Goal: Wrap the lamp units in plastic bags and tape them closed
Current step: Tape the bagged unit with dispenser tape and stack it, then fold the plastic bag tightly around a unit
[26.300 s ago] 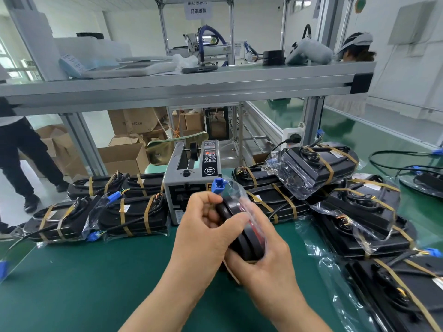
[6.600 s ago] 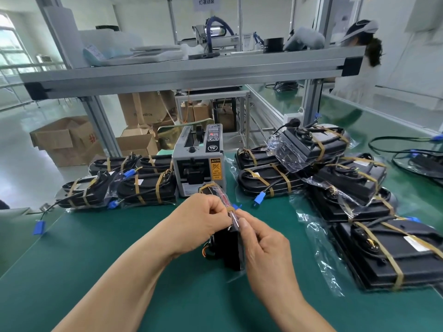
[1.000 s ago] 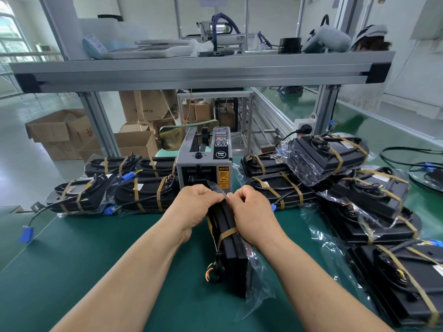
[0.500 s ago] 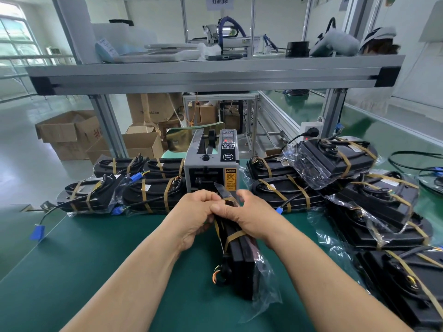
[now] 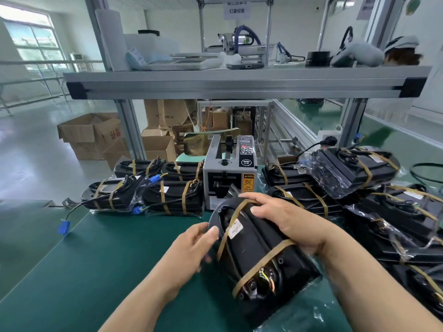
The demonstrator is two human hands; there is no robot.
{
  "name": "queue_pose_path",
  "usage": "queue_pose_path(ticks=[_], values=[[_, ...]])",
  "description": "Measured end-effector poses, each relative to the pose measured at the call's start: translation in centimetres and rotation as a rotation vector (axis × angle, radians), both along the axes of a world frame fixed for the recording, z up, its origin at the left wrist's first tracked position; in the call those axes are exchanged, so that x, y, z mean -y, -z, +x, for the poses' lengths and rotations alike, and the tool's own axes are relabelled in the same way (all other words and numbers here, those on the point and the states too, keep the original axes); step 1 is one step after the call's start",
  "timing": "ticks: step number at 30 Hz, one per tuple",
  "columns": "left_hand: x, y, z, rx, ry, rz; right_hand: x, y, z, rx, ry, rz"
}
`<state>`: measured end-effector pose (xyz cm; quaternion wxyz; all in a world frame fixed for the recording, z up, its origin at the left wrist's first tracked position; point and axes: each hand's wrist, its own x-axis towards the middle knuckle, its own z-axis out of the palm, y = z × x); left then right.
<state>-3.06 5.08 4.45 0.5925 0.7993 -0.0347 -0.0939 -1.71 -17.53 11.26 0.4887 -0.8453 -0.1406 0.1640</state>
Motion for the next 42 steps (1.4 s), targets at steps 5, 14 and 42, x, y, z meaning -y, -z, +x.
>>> queue_pose_path(ticks=[5,14,42], values=[[-1.9,-1.4,-1.6,-0.055,0.095,-0.327,-1.9,0.2,0.3,-0.069,-0.112,0.226],[-3.8,-2.2,-0.6,-0.061,-0.169,-0.446,-7.7,-2.6,1.7,0.052,0.029,-0.205],[-7.0,-5.6,28.2,-0.291,-0.670,-0.323,-9.6,2.7,5.4,0.099,0.168,0.044]])
